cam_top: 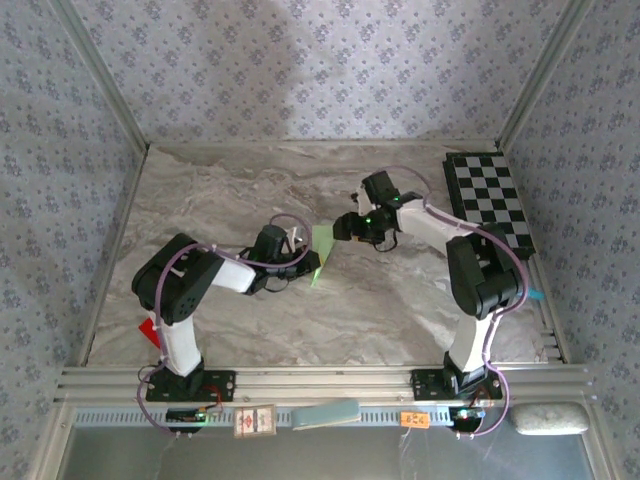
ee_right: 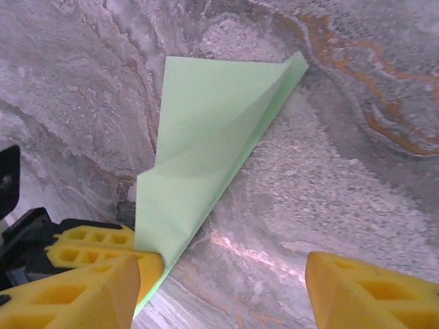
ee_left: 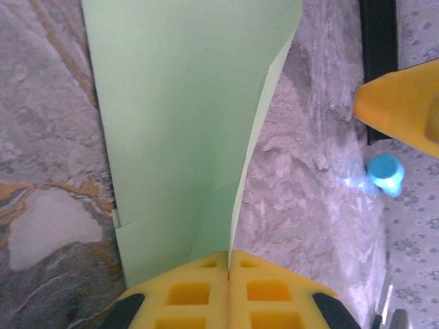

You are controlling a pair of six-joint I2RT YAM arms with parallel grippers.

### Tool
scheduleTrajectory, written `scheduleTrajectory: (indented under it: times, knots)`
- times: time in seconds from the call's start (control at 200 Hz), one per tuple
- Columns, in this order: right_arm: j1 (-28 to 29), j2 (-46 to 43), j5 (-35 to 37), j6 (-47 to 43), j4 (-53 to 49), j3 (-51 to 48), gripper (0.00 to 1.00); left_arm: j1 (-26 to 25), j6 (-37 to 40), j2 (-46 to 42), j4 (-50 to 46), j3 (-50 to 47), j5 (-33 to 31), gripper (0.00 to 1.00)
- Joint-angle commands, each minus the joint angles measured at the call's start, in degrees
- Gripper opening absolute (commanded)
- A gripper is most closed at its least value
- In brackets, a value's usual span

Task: Fold a paper plane with a square sheet of paper (pick it up from the middle)
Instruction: Fifth fold the wing at the center of the table.

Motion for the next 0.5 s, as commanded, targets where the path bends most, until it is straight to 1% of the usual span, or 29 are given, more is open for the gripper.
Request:
scheduleTrajectory:
  times: [0.0, 0.18, 0.495]
  knots:
    - [-1.3, -0.3, -5.9, -6.1, 3.0, -2.5, 0.65, 0.3, -1.8, 0.7, 4.3, -1.1, 2.3, 0.01]
    - [-1.0, 3.7, -7.7, -9.3, 0.3, -0.2, 0.62, 0.4, -2.0, 1.4, 5.4, -1.7, 2.0, 0.00]
    - [2.2, 7.5, -6.4, -9.0, -0.1, 4.2, 0.61, 0.5, -2.3, 2.6, 7.6, -2.5, 1.6, 0.00]
